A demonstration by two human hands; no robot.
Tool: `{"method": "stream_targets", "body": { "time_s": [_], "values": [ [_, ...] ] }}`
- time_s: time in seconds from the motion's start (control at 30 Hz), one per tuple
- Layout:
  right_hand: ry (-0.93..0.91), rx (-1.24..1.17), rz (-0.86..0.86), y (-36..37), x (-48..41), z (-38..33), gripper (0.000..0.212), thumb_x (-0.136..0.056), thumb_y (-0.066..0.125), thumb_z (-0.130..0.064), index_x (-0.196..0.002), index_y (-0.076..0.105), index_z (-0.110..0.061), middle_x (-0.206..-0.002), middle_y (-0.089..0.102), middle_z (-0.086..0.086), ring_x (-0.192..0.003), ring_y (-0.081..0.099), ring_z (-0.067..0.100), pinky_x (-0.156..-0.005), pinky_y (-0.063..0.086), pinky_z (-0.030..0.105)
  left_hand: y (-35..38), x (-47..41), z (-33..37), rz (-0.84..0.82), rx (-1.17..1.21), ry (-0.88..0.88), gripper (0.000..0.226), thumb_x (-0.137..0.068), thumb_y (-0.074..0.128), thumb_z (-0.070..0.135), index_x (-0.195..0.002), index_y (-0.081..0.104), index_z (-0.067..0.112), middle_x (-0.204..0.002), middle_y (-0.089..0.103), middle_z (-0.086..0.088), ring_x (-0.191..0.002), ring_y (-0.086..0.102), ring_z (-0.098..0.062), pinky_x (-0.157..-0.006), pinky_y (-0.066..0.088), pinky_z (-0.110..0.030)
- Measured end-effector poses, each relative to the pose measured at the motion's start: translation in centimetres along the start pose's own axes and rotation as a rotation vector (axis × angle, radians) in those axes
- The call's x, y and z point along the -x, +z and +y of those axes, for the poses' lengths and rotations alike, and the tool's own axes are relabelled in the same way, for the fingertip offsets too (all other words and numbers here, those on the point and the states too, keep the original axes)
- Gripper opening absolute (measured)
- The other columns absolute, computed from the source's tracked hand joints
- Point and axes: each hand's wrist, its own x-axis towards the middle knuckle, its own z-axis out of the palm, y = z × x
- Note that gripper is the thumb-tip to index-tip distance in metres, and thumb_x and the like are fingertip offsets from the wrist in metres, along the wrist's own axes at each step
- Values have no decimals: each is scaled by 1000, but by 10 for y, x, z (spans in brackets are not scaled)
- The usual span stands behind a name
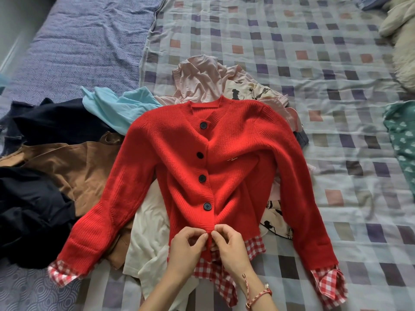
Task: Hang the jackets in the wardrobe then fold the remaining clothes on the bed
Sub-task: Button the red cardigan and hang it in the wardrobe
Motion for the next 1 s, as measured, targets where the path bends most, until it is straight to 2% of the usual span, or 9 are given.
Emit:
{"method": "stream_targets", "body": {
  "time_s": [0.13,0.27,0.4,0.57,0.63,0.77,0.87,0.93,1.0],
  "values": [
    [9,-44,120,12,2,3,7,-88,62,-9,-84,65,-14,-78,69,4,-69,61,9,-66,53,27,-3,-6,8,-2,-169,181,26,-78,68,4,-66,63,26,-70,62,9,-78,59,-3,-67,42,-10],
    [130,-273,367,24,-3,-2,13,-83,67,-2,-71,63,-5,-65,66,9,-58,62,15,-52,51,21,2,-4,8,31,-236,327,11,-75,58,10,-66,64,14,-70,56,11,-72,56,0,-65,40,-6],
    [249,-380,409,27,-7,-1,17,-86,61,0,-69,58,-2,-63,64,14,-50,63,17,-49,53,24,4,-4,4,83,-224,338,11,-73,58,8,-64,63,12,-69,56,10,-70,55,0,-64,39,-6],
    [184,-81,312,25,-1,6,18,-90,59,-11,-73,57,-10,-63,64,7,-52,59,13,-52,51,28,5,-3,4,147,-140,125,29,-75,68,-1,-60,64,23,-66,63,7,-76,59,-5,-63,42,-9],
    [201,-67,254,26,2,5,18,-92,56,-8,-73,55,-8,-59,60,3,-44,55,4,-45,47,21,4,-5,3,162,-77,-5,32,-76,69,-1,-59,64,26,-67,66,5,-74,60,-5,-62,43,-8],
    [317,-73,163,28,11,7,27,-95,50,-9,-68,51,-8,-55,56,2,-38,48,3,-40,37,17,3,-10,4,193,138,-199,26,-80,68,1,-63,66,22,-71,68,1,-68,61,-9,-60,45,-6],
    [256,-136,182,19,13,0,19,-95,49,-8,-77,53,-5,-59,57,3,-40,48,3,-41,38,16,4,-10,9,156,320,-328,19,-85,63,4,-71,66,16,-74,67,-2,-72,58,-13,-63,46,-15],
    [173,-173,238,7,10,-5,13,-94,50,-5,-83,56,-4,-66,60,5,-48,53,6,-46,43,14,2,-10,9,152,349,-329,14,-89,59,9,-78,65,16,-80,67,-4,-78,60,-17,-69,47,-23],
    [83,6,288,-9,7,-1,16,-91,53,-2,-82,58,-14,-74,63,0,-63,58,11,-56,46,12,2,-9,5,144,278,-241,7,-89,61,15,-86,63,20,-89,66,-2,-89,61,-19,-75,47,-21]
  ]
}}
